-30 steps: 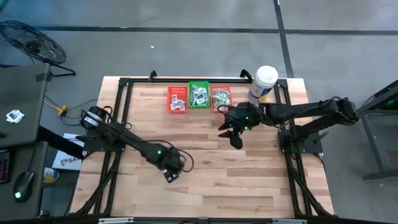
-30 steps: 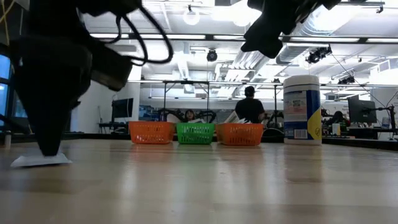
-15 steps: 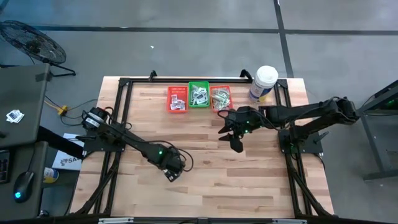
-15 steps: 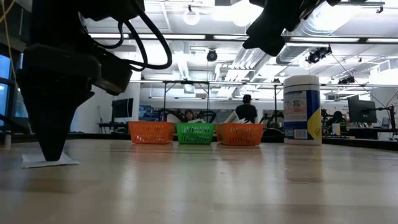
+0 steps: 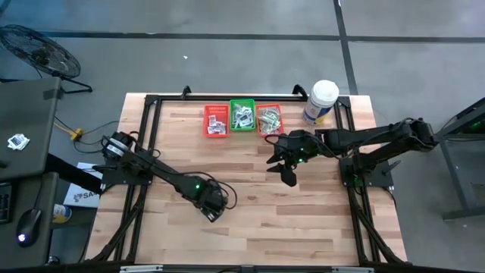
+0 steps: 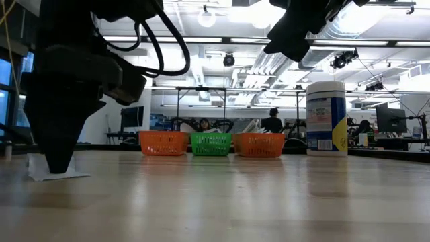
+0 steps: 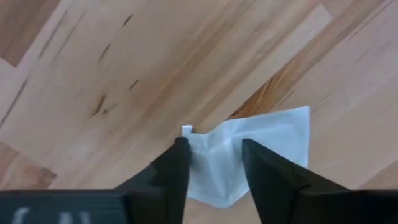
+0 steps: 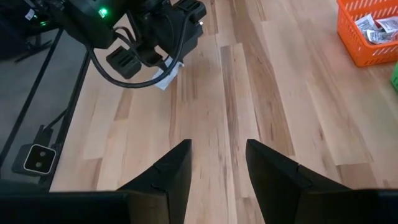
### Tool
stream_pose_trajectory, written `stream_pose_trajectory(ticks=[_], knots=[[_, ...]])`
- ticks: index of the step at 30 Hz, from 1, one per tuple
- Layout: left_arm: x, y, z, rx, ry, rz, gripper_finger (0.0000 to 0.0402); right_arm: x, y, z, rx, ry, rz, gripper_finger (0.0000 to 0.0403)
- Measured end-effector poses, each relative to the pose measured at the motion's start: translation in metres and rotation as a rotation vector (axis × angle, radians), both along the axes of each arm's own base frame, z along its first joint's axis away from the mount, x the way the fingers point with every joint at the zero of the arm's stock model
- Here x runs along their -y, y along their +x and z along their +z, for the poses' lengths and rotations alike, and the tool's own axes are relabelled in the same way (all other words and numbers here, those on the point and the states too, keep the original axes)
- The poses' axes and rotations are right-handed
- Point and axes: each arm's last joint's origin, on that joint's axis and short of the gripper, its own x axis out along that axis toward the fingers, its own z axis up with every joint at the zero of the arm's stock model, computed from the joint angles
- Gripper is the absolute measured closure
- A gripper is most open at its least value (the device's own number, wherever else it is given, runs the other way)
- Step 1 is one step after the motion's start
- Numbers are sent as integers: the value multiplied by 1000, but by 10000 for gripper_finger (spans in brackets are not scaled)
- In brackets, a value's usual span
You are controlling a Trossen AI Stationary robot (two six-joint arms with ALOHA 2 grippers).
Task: Pick & Place First Aid Supplies
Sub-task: Put the bandage pack into the right orange bin
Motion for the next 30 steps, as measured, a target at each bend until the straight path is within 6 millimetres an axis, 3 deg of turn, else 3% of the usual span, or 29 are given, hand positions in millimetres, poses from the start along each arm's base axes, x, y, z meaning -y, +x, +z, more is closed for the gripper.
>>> stream_pose_trajectory(ticks=[11, 19, 30], knots=[[3, 8, 10, 14, 14, -37, 395, 0, -1, -1, -18, 6, -3, 258], [3, 23, 36, 102, 210, -89, 398, -1, -1, -1, -22, 24, 20, 258], [-6, 59, 93, 341, 468, -118, 400, 0, -3, 0, -28, 38, -44, 258]])
